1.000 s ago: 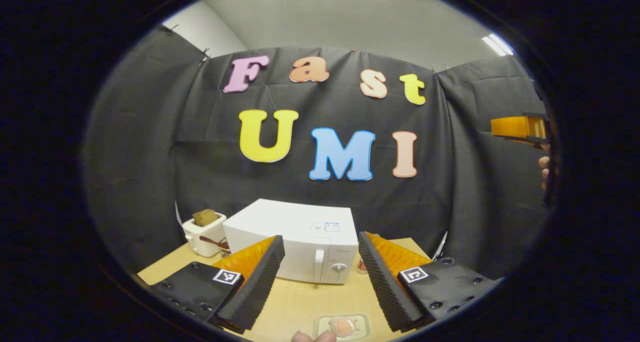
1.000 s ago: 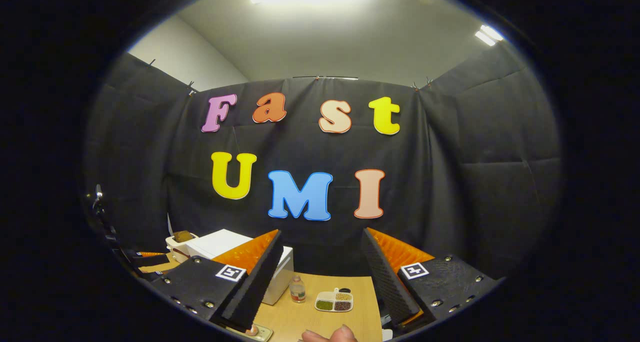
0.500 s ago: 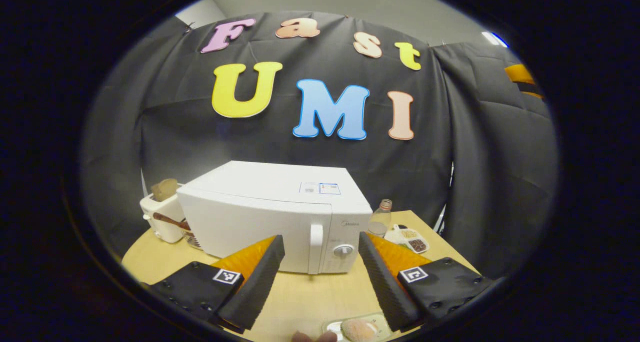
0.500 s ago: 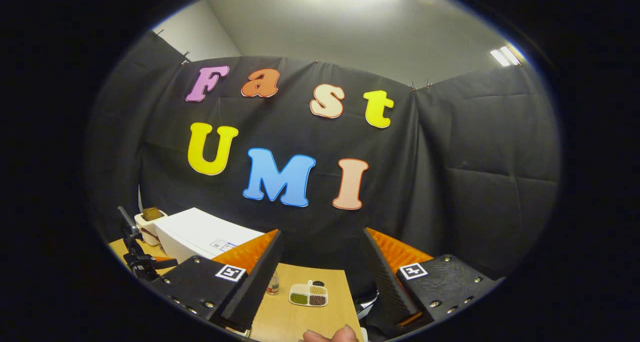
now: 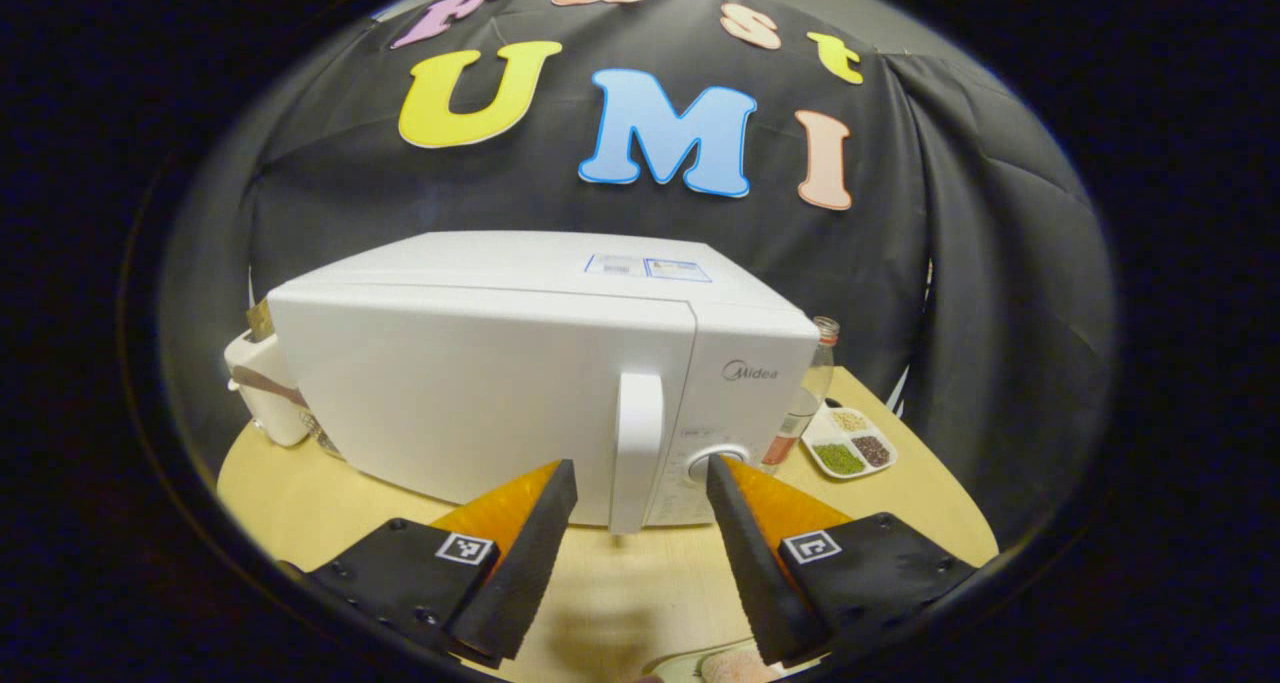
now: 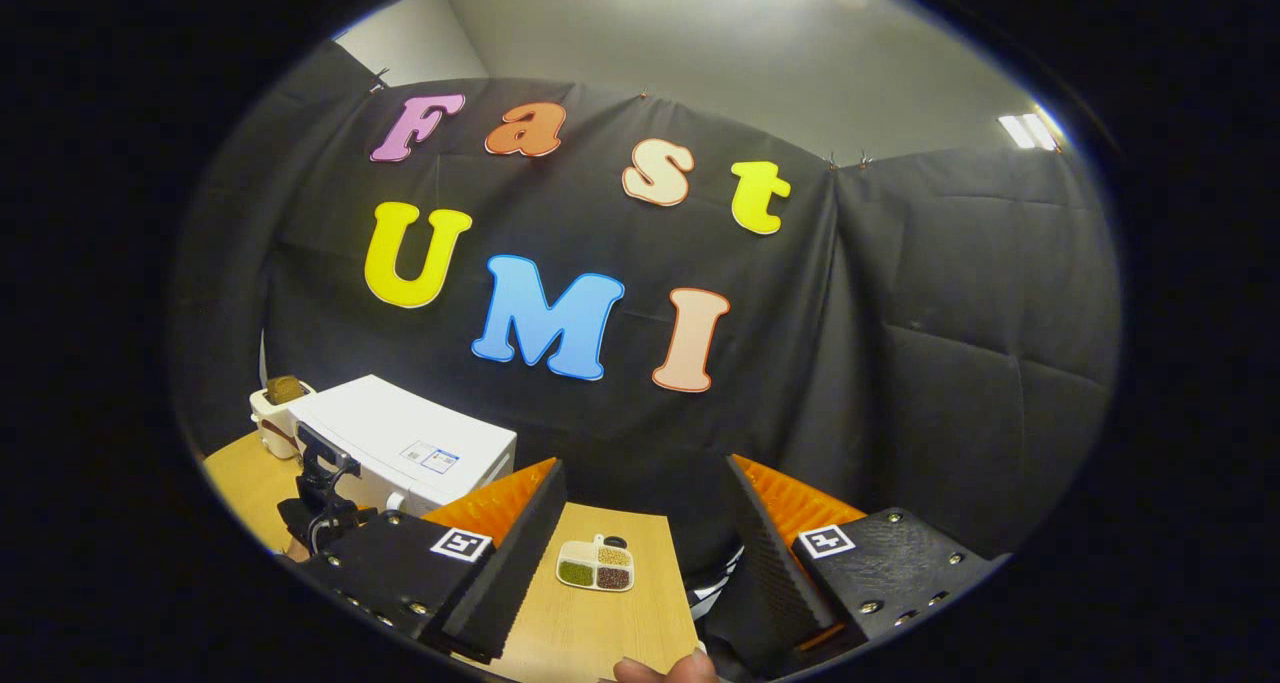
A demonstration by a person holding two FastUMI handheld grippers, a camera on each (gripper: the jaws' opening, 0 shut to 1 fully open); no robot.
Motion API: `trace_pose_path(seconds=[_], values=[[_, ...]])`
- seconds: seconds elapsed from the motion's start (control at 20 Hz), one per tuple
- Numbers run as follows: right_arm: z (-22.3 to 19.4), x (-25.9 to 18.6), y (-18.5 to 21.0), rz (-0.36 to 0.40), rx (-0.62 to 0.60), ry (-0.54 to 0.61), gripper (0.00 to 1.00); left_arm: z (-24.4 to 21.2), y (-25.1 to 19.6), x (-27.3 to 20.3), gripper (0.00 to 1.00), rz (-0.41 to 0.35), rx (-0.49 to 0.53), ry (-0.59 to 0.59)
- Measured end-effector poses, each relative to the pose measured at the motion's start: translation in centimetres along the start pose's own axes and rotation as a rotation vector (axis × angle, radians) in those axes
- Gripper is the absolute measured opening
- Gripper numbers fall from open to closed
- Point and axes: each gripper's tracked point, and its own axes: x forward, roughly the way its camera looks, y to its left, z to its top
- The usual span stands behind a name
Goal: Open the microwave oven with the left hand, put the food in, and close the microwave oven.
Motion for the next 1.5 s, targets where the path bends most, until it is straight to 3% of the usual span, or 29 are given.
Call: trace_pose_path(seconds=[0.05,0.15,0.2,0.3,0.35,0.4,0.7,0.75,1.1,1.5], values=[[0.0,-0.1,0.0,-0.001,0.003,0.002,0.96,-0.4,0.0,0.5,0.88,-0.002,-0.002,0.01],[-0.2,-0.3,0.0,-0.005,0.006,0.005,0.96,-1.1,-0.1,1.7,0.79,-0.006,0.015,0.032],[-0.3,-0.5,0.0,-0.005,0.003,0.006,0.96,-1.1,-0.1,2.2,0.68,-0.003,0.033,0.033],[-0.3,-0.7,0.1,-0.005,0.0,0.006,0.96,-0.9,0.0,2.9,0.56,0.009,0.05,0.031],[-0.2,-1.0,0.2,-0.003,0.001,0.005,0.96,-1.2,0.2,3.3,0.41,0.017,0.061,0.041],[-0.1,-1.1,0.2,-0.002,0.003,0.002,0.96,-1.8,0.4,3.3,0.36,0.016,0.071,0.07],[0.5,-2.8,1.1,0.032,0.043,-0.014,0.96,-2.2,0.3,3.6,0.25,-0.034,0.062,0.07],[0.6,-3.2,1.3,0.042,0.052,-0.018,0.96,-2.5,0.3,3.8,0.19,-0.031,0.069,0.073],[0.7,-5.8,0.9,0.055,0.078,-0.041,0.96,-2.4,0.3,3.9,0.17,-0.058,0.096,0.078],[-0.4,-7.7,-0.9,0.05,0.093,-0.033,0.95,-2.4,0.3,3.9,0.17,-0.028,0.102,0.082]])
